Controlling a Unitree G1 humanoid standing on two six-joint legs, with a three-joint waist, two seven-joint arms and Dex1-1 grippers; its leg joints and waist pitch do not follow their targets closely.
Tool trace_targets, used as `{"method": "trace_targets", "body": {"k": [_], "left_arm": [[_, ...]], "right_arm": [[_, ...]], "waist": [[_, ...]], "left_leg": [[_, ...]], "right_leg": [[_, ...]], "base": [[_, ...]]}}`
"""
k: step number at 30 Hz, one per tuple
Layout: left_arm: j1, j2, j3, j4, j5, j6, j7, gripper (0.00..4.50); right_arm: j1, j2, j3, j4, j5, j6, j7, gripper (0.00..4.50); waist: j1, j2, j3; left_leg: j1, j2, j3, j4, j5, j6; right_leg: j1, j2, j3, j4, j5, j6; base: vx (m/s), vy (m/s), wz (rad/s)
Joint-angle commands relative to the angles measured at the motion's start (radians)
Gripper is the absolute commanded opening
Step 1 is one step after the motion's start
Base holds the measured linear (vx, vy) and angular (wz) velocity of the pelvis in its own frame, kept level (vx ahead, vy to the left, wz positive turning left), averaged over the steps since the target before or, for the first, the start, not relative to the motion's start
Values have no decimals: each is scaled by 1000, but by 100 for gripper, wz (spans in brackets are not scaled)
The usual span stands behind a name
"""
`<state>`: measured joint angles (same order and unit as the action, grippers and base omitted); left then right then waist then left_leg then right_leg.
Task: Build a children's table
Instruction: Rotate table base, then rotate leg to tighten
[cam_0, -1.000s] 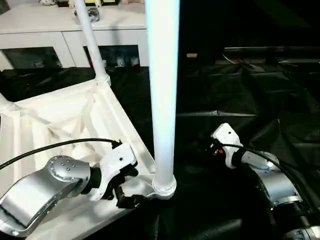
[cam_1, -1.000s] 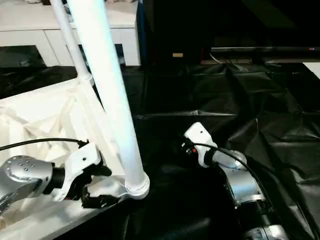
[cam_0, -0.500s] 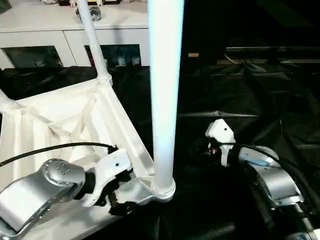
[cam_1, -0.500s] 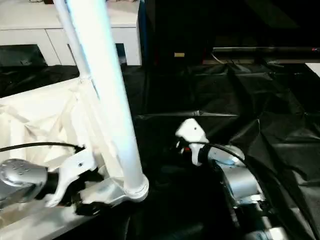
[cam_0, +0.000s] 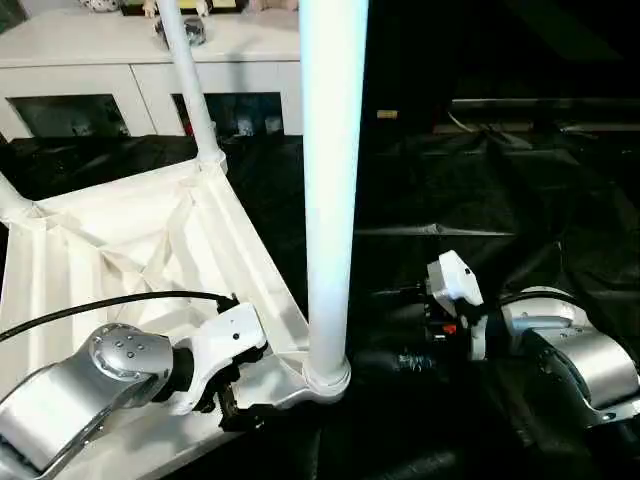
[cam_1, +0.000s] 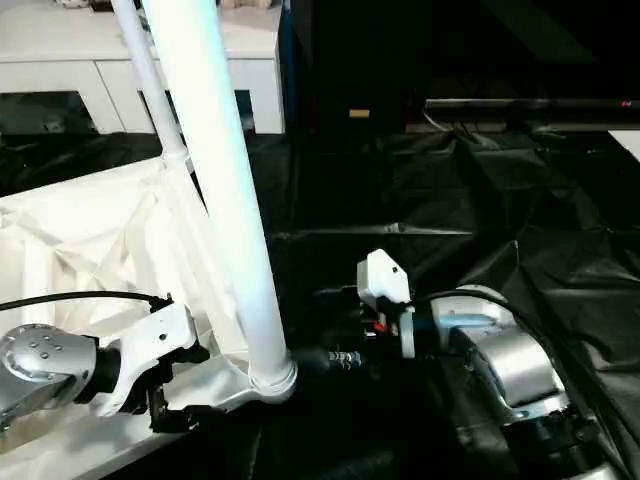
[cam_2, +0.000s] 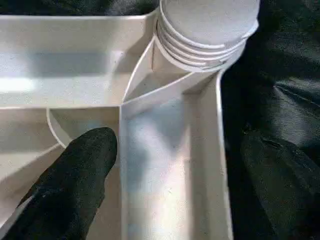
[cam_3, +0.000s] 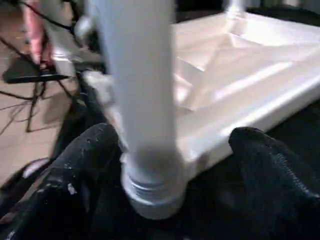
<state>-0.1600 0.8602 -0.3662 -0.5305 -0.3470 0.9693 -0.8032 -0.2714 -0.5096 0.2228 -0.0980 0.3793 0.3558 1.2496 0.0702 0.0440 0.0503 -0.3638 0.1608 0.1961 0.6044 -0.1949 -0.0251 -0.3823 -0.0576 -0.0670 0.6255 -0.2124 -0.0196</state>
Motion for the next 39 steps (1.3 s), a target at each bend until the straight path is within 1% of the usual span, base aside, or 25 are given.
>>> {"method": "trace_targets", "body": {"k": [1, 2, 5, 6, 8, 10, 13, 14, 17, 18, 21, 22, 23, 25, 26, 29, 30, 31, 32, 33, 34, 35, 36, 38, 39], "left_arm": [[22, 6, -37, 70, 39, -8, 3, 450], [22, 6, -37, 70, 39, -8, 3, 450], [22, 10, -47, 114, 54, -52, -5, 450], [22, 10, -48, 122, 57, -60, -7, 450], [21, 8, -53, 145, 66, -80, -13, 450], [20, 6, -56, 165, 75, -97, -16, 450], [22, 6, -57, 179, 81, -112, -17, 450], [24, 6, -57, 182, 83, -116, -17, 450], [26, 7, -58, 192, 89, -127, -18, 450], [29, 7, -57, 195, 92, -132, -19, 450], [34, 4, -53, 205, 94, -152, -22, 450], [41, -25, -17, 215, 51, -197, -48, 450], [41, -26, -14, 215, 48, -201, -50, 450], [42, -32, 10, 210, 20, -240, -79, 450], [38, -41, 51, 214, -8, -249, -88, 450], [58, -39, 112, 193, -52, -240, -97, 450], [53, -18, 149, 112, -90, -169, -94, 450], [50, -12, 157, 92, -99, -149, -92, 450], [40, 11, 187, 17, -130, -76, -89, 450], [37, 17, 194, -2, -138, -58, -88, 450], [30, 32, 199, -37, -144, -25, -86, 450], [23, 38, 196, -57, -150, -4, -83, 450], [18, 41, 192, -73, -157, 11, -80, 450], [9, 36, 190, -89, -168, 28, -71, 450], [-5, 25, 191, -106, -186, 55, -55, 450]], "right_arm": [[-21, 29, 38, 6, -44, -44, -20, 438], [-21, 29, 38, 6, -44, -44, -20, 438], [-66, 108, 100, 74, -115, -96, -88, 438], [-72, 121, 109, 84, -112, -88, -92, 438], [-82, 140, 125, 106, -113, -79, -92, 438], [-89, 152, 140, 124, -111, -69, -82, 422], [-99, 164, 144, 139, -84, -14, -64, 412], [-101, 164, 145, 140, -74, 4, -55, 394], [-103, 159, 153, 147, -67, 23, -33, 366], [-104, 160, 154, 151, -68, 23, -33, 366], [-105, 165, 155, 162, -67, 24, -39, 340], [-110, 181, 143, 183, -62, 31, -56, 327], [-111, 182, 142, 185, -61, 31, -57, 320], [-113, 191, 135, 195, -61, 33, -63, 305], [-113, 193, 133, 199, -63, 34, -61, 295], [-114, 195, 133, 206, -66, 31, -66, 270], [-116, 199, 134, 214, -71, 25, -73, 261], [-117, 199, 134, 216, -72, 24, -74, 261], [-120, 203, 135, 224, -76, 19, -78, 243], [-121, 204, 135, 227, -77, 17, -79, 238], [-122, 208, 136, 231, -78, 15, -81, 235], [-122, 211, 137, 234, -78, 15, -83, 227], [-122, 213, 137, 235, -79, 15, -84, 217], [-121, 216, 137, 234, -77, 18, -84, 210], [-118, 218, 137, 232, -72, 26, -82, 208]], "waist": [[7, -4, -44], [5, -5, -44], [2, -2, -42], [-1, -2, -40], [-1, -3, -38], [-3, -1, -37], [-4, -3, -37], [-5, -4, -36], [-5, -5, -35], [-5, -10, -34], [-8, -8, -31], [-10, -7, -29], [-14, -4, -32], [-15, -3, -33], [-14, -1, -38], [-10, -2, -39], [-11, -3, -40], [-10, -2, -43], [-10, -2, -44], [-8, -3, -43], [-8, -8, -39], [-6, -9, -40], [-5, -11, -39], [-4, -11, -41], [-5, -9, -43]], "left_leg": [[8, 66, -46, -72, -239, 25], [9, 66, -48, -73, -257, 16], [13, 66, -51, -76, -290, -1], [14, 65, -53, -77, -312, -8], [23, 66, -55, -78, -354, -17], [22, 66, -58, -81, -375, -24], [24, 66, -59, -82, -389, -29], [24, 65, -60, -82, -399, -28], [24, 64, -61, -82, -408, -30], [24, 64, -62, -81, -408, -29], [29, 61, -64, -80, -436, -36], [35, 59, -65, -78, -455, -37], [41, 57, -66, -78, -472, -39], [34, 61, -72, -86, -488, -42], [25, 66, -78, -95, -490, -48], [28, 66, -73, -95, -469, -50], [25, 67, -72, -96, -456, -51], [23, 69, -73, -97, -445, -56], [23, 70, -70, -98, -426, -57], [28, 69, -65, -94, -416, -56], [25, 66, -62, -92, -410, -50], [27, 66, -62, -91, -403, -50], [23, 64, -60, -88, -372, -38], [21, 65, -59, -87, -349, -34], [19, 67, -59, -87, -327, -35]], "right_leg": [[28, -92, 62, -103, -399, -141], [24, -92, 61, -105, -437, -132], [19, -94, 60, -108, -486, -124], [19, -95, 59, -111, -518, -116], [12, -95, 61, -117, -568, -93], [12, -96, 60, -118, -583, -86], [11, -96, 62, -119, -591, -81], [11, -97, 61, -122, -611, -75], [9, -98, 60, -125, -638, -60], [9, -101, 59, -127, -663, -52], [2, -101, 56, -135, -709, -34], [-2, -100, 52, -142, -729, -27], [1, -99, 44, -146, -724, -26], [6, -96, 43, -140, -687, -31], [14, -97, 48, -125, -615, -48], [9, -99, 58, -120, -546, -87], [12, -99, 60, -115, -515, -104], [16, -100, 61, -107, -487, -117], [16, -96, 62, -101, -428, -142], [12, -94, 65, -100, -389, -166], [14, -94, 65, -103, -392, -169], [14, -94, 66, -102, -396, -169], [17, -96, 68, -103, -403, -168], [20, -96, 69, -101, -395, -165], [23, -93, 67, -95, -361, -173]], "base": [[0, 0, 0], [0, 0, 0], [0, 0, 0], [0, 0, 0], [0, 0, 0], [0, 0, 0], [0, 0, 0], [0, 0, 0], [0, 0, 0], [0, 0, 0], [0, 0, 0], [0, 0, 0], [0, 0, 0], [0, 0, 0], [0, 0, 0], [0, 0, 0], [0, 0, 0], [0, 0, 0], [0, 0, 0], [0, 0, 0], [0, 0, 0], [0, 0, 0], [0, 0, 0], [0, 0, 0], [0, 0, 0]]}}
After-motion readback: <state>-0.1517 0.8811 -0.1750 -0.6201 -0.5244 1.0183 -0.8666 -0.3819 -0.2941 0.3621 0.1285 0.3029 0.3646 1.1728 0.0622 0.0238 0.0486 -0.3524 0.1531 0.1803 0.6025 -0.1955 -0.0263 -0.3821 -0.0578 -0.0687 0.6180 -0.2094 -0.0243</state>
